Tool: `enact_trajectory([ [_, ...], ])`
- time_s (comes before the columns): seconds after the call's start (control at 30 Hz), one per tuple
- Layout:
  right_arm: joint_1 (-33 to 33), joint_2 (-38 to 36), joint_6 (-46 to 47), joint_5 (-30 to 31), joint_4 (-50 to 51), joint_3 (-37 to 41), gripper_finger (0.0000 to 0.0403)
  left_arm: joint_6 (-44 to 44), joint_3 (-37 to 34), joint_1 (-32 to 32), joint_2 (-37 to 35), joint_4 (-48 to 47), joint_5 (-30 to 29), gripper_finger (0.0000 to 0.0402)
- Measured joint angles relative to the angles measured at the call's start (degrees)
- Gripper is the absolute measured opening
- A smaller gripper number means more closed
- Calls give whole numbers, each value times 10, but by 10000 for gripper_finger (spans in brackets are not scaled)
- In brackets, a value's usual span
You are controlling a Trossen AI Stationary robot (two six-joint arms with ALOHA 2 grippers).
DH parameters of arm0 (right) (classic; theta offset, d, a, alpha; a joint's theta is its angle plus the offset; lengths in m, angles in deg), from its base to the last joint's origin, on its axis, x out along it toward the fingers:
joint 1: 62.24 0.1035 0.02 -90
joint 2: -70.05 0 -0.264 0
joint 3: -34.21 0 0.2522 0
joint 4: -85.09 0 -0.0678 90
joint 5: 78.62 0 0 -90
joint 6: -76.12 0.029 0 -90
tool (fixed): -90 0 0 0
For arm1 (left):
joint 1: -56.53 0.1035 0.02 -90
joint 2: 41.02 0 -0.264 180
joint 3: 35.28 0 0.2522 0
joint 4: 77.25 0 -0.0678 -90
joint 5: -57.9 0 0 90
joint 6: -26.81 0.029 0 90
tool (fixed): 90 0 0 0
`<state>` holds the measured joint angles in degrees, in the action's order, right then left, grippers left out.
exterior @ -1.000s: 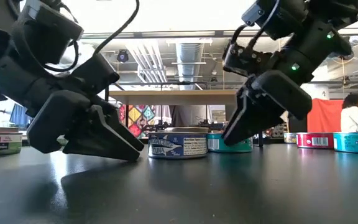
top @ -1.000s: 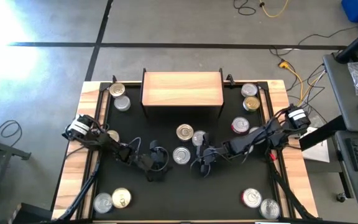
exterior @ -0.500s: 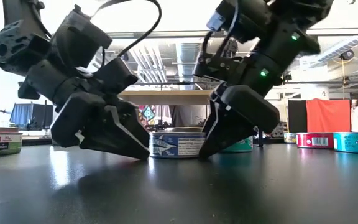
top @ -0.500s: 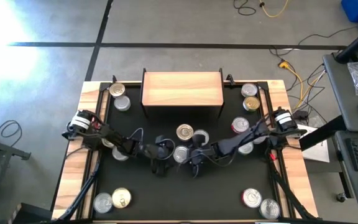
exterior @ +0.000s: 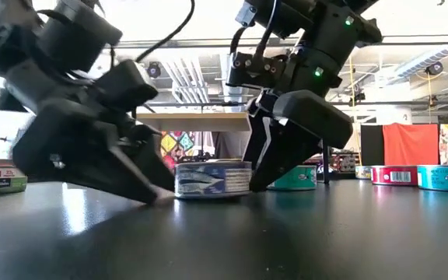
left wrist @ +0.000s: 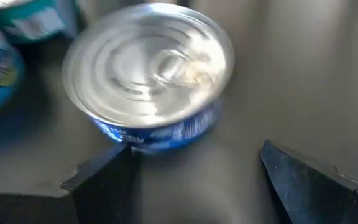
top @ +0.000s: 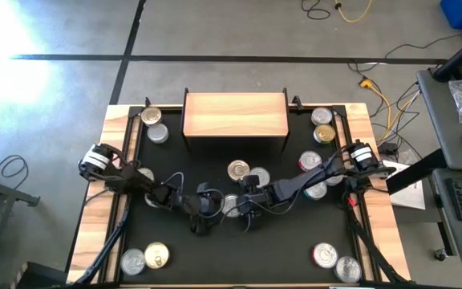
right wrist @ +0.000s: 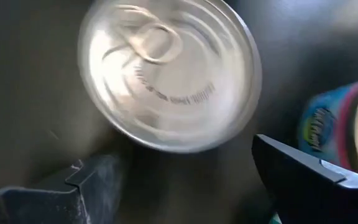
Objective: Stack canned seafood by type on shelf
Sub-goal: Put the blue tuna can on the shelf
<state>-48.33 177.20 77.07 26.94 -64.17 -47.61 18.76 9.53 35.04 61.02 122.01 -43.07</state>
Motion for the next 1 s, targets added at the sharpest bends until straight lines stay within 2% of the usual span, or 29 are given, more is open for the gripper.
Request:
enact_trajectory([
  [0.17, 3, -5, 39, 5, 38, -1, 322, -18, -1, -30, -48, -64, 15, 348],
  [0.33, 3, -5, 52, 0, 42, 3, 313, -21, -2, -26, -62, -88, -68, 348],
  [0.6, 3, -4, 63, -4, 29, 6, 325, -19, 3, -2, -18, -40, -75, 353],
  [0.83, 3, -4, 75, -6, 17, 8, 357, 0, 61, 0, 30, -45, -75, 379],
  [1.0, 4, -4, 74, -12, 3, 9, 363, 21, 98, 0, 48, -71, -76, 386],
])
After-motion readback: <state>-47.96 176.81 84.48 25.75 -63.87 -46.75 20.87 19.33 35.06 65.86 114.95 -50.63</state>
